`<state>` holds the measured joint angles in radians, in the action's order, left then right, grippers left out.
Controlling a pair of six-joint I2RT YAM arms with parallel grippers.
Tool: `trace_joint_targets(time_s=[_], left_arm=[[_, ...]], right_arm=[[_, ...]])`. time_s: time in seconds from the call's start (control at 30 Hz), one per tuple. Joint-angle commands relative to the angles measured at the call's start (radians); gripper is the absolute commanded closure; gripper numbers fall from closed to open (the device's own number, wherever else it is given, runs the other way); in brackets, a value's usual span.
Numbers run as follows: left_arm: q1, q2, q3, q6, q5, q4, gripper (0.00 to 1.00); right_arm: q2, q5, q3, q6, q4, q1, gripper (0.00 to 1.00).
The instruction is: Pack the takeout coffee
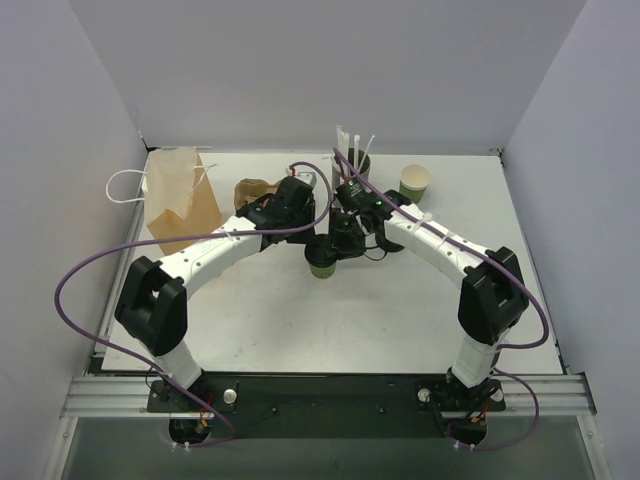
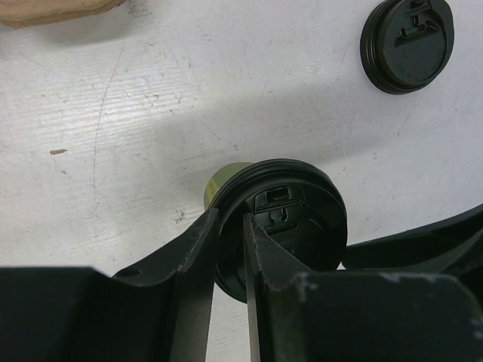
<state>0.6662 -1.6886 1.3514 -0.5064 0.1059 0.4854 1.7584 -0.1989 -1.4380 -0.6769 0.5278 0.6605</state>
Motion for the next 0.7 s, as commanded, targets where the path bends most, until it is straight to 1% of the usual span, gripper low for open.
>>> trace_joint_targets(time_s=[0.0, 0.1, 0.37, 0.53, 0.67], left_arm=[[0.006, -0.011, 0.051, 0.029, -0.026, 0.047, 0.69], [0.006, -0.01, 0.064, 0.032, -0.029, 0.047, 0.69], [-0.004, 0.003, 0.1, 0.04, -0.031, 0.055, 0.63], [-0.011, 0.021, 0.103, 0.039, -0.035, 0.068, 0.62], [-0.011, 0.061, 0.075, 0.01, -0.043, 0.078, 0.62]], right_arm=[[0.0, 0.006, -0.064, 0.014, 0.06, -0.013, 0.68], [-0.002, 0.007, -0.084, 0.019, 0.069, -0.018, 0.67], [-0.005, 0.03, -0.107, 0.045, 0.089, -0.032, 0.67], [0.013, 0.041, -0.127, 0.115, 0.092, -0.048, 0.68], [0.039, 0.042, -0.16, 0.172, 0.089, -0.053, 0.68]])
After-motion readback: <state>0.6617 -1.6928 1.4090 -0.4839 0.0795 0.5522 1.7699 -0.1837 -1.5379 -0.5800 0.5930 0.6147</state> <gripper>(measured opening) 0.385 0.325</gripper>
